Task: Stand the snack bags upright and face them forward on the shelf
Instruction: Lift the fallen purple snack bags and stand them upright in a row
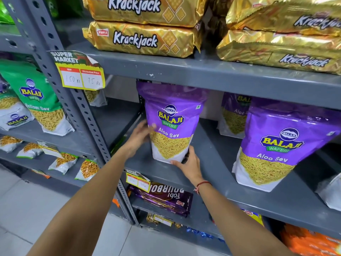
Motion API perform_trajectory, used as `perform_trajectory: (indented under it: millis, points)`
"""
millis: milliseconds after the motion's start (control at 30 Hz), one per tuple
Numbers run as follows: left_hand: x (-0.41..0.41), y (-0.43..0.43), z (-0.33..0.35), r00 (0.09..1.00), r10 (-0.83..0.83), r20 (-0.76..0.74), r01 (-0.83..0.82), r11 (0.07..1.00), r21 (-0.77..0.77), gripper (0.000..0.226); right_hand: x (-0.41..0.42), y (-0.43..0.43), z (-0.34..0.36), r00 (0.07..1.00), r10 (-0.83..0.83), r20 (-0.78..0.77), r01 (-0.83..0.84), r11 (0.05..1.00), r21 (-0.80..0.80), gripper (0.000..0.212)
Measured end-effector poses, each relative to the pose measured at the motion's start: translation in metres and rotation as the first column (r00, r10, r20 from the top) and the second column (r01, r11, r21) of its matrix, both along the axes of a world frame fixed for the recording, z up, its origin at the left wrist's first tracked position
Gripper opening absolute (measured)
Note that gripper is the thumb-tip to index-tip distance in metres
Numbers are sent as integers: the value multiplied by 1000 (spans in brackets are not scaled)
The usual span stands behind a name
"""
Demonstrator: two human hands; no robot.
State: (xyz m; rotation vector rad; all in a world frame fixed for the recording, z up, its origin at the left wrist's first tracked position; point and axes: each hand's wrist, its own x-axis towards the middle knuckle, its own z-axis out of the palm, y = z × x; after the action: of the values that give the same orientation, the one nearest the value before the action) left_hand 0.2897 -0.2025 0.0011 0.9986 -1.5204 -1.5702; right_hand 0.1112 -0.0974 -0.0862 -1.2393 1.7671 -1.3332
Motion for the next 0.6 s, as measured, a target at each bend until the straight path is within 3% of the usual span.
perform_trajectory:
  millis: [67, 133, 267, 467, 600]
  points:
    - [-3, -14, 30, 979, 99, -180, -100, 995, 7, 36, 6, -5, 2, 1000, 3, 5, -3, 1000, -6, 67]
    - [-6, -28, 57, 962, 129, -241, -139, 990, -24, 41, 10, -10, 5, 998, 5, 65, -5, 1000, -1, 73]
    - [-10, -43, 76, 947, 187, -260, -213, 974, -77, 16, 13, -18, 7, 986, 0, 166, -8, 999, 43, 73]
    - [-12, -41, 86, 919, 289, -267, -323, 942, -94, 18, 22, -23, 4, 989, -13, 147, 4, 998, 58, 70]
    - [-1, -34, 53, 955, 230, -186, -245, 967, -64, 30, 28, -24, 2, 990, -24, 136, 18, 999, 42, 74]
